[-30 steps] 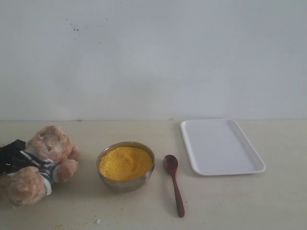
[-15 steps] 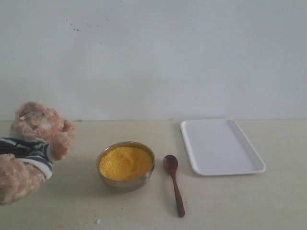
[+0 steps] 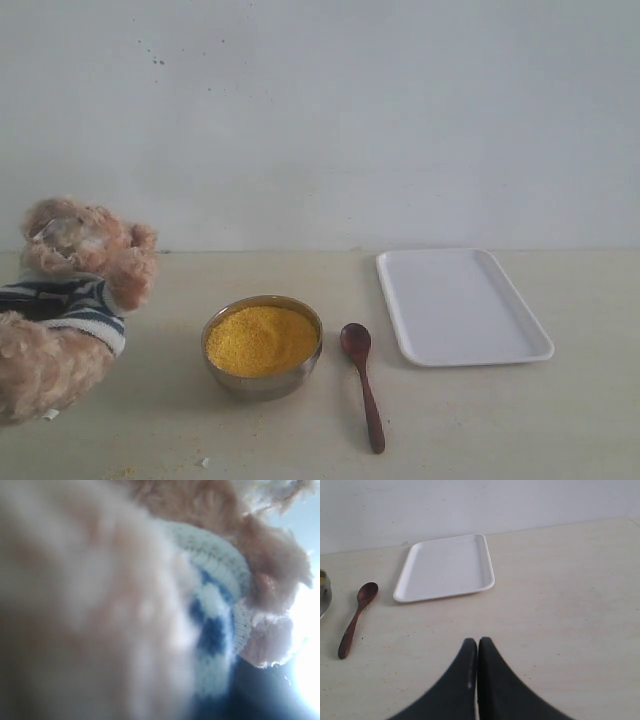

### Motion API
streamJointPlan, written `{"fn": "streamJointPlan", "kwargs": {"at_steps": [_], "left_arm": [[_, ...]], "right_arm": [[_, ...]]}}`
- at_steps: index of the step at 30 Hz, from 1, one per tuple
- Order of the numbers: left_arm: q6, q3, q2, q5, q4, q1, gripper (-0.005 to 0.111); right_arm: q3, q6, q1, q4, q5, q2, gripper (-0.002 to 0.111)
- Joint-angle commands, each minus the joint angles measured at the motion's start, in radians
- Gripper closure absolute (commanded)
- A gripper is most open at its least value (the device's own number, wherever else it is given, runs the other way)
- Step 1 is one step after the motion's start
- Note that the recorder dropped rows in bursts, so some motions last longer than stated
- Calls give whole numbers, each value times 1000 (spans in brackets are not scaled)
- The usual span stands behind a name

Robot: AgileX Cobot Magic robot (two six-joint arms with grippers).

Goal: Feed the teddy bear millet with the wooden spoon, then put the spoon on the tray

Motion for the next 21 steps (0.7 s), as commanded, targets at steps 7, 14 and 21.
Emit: {"fn": "streamJointPlan", "kwargs": {"at_steps": [7, 14, 21], "left_arm": [[86, 5, -13, 39, -20, -4, 103], [91, 5, -13, 39, -20, -4, 103], [152, 5, -13, 39, -20, -4, 103]], "right_arm": [[0, -4, 4, -8, -25, -4, 108], [0, 13, 4, -8, -74, -4, 108], [0, 406, 4, 129, -407, -4, 108]]}}
